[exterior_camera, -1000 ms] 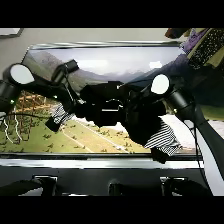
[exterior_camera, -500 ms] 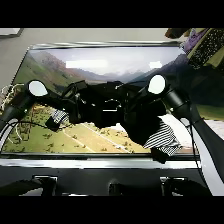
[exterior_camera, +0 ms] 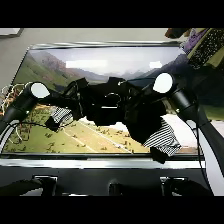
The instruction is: Fold the clothes and pants, and hang the long-sleeved shirts on hangers.
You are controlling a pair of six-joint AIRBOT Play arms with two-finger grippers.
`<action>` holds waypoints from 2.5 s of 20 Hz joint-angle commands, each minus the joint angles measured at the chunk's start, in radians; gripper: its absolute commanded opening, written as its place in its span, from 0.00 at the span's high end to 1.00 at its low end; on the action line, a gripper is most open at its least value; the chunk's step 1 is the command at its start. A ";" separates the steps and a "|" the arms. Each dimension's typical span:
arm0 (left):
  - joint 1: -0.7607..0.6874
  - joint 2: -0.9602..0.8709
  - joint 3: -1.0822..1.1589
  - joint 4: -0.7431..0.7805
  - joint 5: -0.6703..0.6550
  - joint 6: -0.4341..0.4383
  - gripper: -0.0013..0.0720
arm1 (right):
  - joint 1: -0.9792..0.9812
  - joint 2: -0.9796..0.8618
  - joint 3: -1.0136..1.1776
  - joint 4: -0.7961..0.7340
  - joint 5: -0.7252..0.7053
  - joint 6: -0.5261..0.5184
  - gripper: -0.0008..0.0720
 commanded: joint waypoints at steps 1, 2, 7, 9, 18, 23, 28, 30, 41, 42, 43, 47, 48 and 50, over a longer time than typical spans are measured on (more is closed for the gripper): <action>-0.001 0.009 0.000 -0.026 0.016 -0.002 0.94 | 0.001 0.011 0.000 -0.016 0.003 0.045 0.70; -0.001 0.013 0.000 -0.034 0.016 -0.002 0.94 | 0.001 0.024 0.000 -0.052 0.002 0.076 0.63; -0.002 0.035 0.000 -0.036 0.016 -0.005 0.94 | -0.116 0.183 0.000 -0.151 0.068 0.132 0.39; -0.002 0.056 0.000 -0.037 0.016 -0.005 0.94 | -0.249 0.255 -0.001 -0.129 0.119 0.135 0.39; -0.019 0.178 0.000 -0.055 0.016 -0.005 0.94 | -0.633 0.286 -0.111 0.080 0.060 -0.042 0.30; -0.038 0.192 -0.001 -0.054 -0.033 -0.005 0.94 | -0.631 0.161 -0.114 0.293 -0.008 -0.230 0.29; -0.045 0.192 0.000 -0.054 -0.037 -0.005 0.94 | -0.631 0.078 -0.114 0.410 -0.013 -0.265 0.22; -0.045 0.191 -0.001 -0.054 -0.037 -0.005 0.94 | -0.631 0.058 -0.114 0.420 0.016 -0.288 0.22; -0.045 0.191 -0.001 -0.054 -0.037 -0.004 0.94 | -0.429 0.005 -0.113 0.261 -0.181 -0.293 0.23; -0.045 0.191 -0.001 -0.054 -0.037 -0.004 0.94 | -0.429 0.006 -0.110 0.264 -0.180 -0.292 0.23; -0.045 0.191 -0.001 -0.054 -0.037 -0.004 0.94 | -0.429 0.011 -0.109 0.264 -0.178 -0.290 0.23; -0.045 0.191 -0.001 -0.054 -0.037 -0.004 0.94 | -0.429 0.014 -0.109 0.262 -0.172 -0.290 0.31; -0.045 0.191 -0.001 -0.054 -0.037 -0.004 0.94 | -0.429 0.014 -0.109 0.262 -0.160 -0.292 0.44; -0.045 0.191 -0.001 -0.054 -0.037 -0.004 0.94 | -0.429 0.014 -0.109 0.256 -0.114 -0.294 0.70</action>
